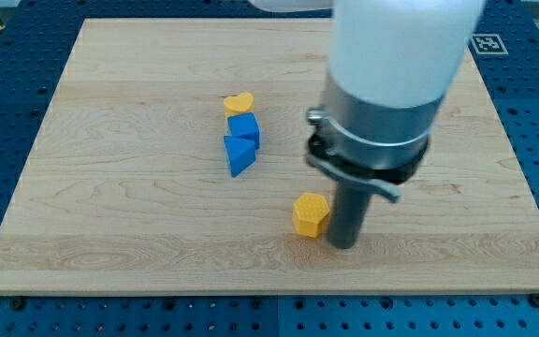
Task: Slide the yellow hexagon horizontally left to the yellow heart
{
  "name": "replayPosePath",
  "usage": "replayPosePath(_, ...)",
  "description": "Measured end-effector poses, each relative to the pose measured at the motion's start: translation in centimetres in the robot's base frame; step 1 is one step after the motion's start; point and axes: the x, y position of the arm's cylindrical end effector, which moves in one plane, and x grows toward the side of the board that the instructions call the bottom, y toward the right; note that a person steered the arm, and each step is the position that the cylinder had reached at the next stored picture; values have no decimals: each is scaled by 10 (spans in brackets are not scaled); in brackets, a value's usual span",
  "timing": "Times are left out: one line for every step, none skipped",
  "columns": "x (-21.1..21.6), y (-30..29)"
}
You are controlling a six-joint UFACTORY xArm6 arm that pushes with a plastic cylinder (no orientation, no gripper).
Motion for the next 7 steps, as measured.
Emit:
replayPosePath(-8,24)
replayPosePath(-9,-2)
replayPosePath(-6,-33)
replayPosePath(-6,-51)
replayPosePath(-12,-49)
replayPosePath(-20,-46)
replayPosePath(-16,-64)
